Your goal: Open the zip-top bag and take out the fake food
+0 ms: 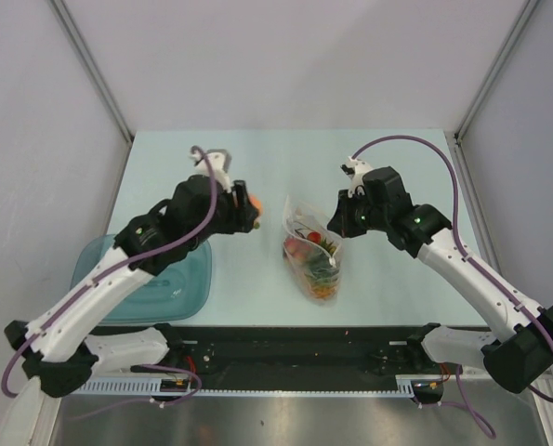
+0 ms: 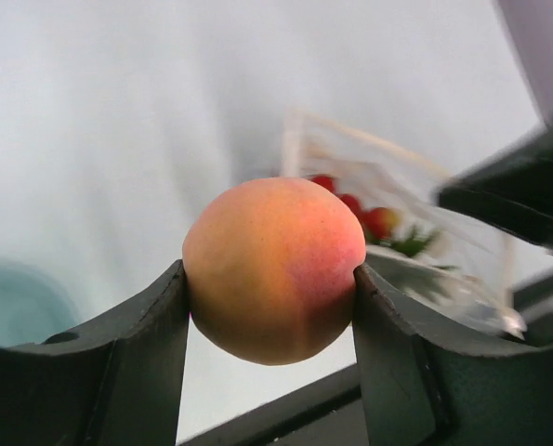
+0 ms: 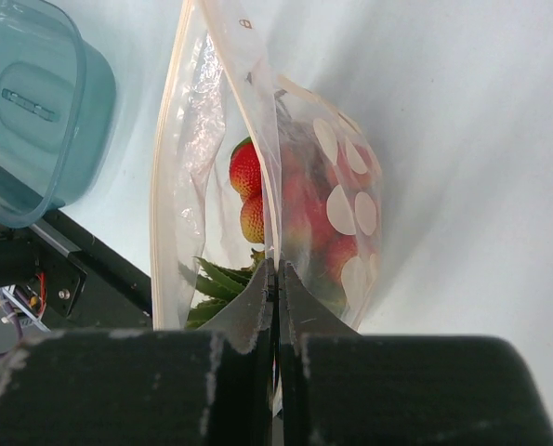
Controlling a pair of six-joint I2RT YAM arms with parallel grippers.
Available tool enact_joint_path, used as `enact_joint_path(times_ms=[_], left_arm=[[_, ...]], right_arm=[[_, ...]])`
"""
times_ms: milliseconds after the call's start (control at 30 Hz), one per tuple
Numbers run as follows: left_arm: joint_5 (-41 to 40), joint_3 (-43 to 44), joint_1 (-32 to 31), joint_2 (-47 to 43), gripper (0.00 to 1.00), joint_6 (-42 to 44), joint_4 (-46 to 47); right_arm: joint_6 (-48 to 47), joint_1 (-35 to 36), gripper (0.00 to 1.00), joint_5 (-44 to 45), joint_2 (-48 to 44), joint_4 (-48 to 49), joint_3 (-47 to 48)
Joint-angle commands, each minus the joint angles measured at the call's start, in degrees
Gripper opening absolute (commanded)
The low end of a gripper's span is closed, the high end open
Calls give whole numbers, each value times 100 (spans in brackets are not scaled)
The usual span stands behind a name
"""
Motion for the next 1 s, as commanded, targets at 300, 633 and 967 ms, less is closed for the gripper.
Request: enact_joint_path(times_ms=[300, 633, 967], left_arm=[[-1243, -2428, 2148, -982, 0, -2092, -1787], [-239, -3633, 3080, -200, 13, -2135, -802], [130, -3871, 3301, -67, 83, -2241, -529]], right_arm=[[-74, -39, 0, -9, -136, 11, 14], [-30, -21, 0, -9, -259, -15, -56], [-21, -21, 0, 18, -356, -24, -83]])
